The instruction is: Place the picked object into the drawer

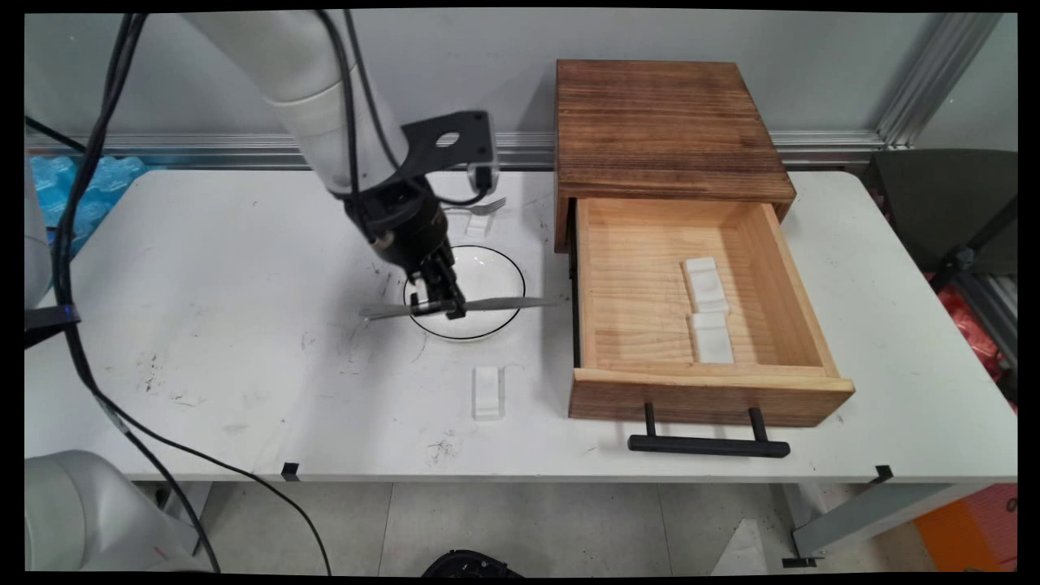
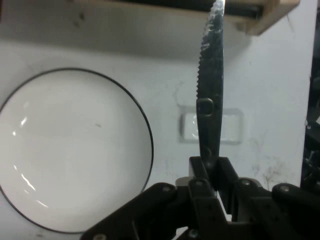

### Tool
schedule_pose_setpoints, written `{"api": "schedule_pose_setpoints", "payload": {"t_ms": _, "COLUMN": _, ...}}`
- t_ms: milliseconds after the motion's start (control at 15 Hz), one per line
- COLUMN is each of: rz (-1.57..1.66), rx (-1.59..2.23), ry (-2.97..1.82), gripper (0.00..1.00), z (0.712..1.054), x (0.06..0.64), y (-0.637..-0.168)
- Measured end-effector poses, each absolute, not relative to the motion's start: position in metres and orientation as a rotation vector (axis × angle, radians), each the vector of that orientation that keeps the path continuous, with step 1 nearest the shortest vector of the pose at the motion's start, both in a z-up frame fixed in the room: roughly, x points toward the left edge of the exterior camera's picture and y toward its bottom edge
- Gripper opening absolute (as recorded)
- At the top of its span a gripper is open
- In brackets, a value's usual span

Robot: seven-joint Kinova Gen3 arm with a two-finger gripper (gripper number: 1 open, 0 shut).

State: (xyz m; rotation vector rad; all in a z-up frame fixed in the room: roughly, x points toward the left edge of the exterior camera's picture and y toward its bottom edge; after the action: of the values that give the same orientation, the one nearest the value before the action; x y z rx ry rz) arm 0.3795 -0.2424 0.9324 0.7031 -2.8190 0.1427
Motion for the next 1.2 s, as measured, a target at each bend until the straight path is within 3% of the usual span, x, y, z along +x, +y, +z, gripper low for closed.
{"api": "schedule_pose_setpoints", "payload": {"t_ms": 600, "rz": 0.217, "rx": 0.611, "ry": -2.803, "gripper": 0.00, "z": 0.958, "x": 0.342, "y": -0.268}}
{"api": "schedule_pose_setpoints", "payload": {"t_ms": 1200, "rz": 0.290, "rx": 0.508, "ry": -2.752, "gripper": 0.00, "z": 0.955, "x": 0.288, "y": -0.294}}
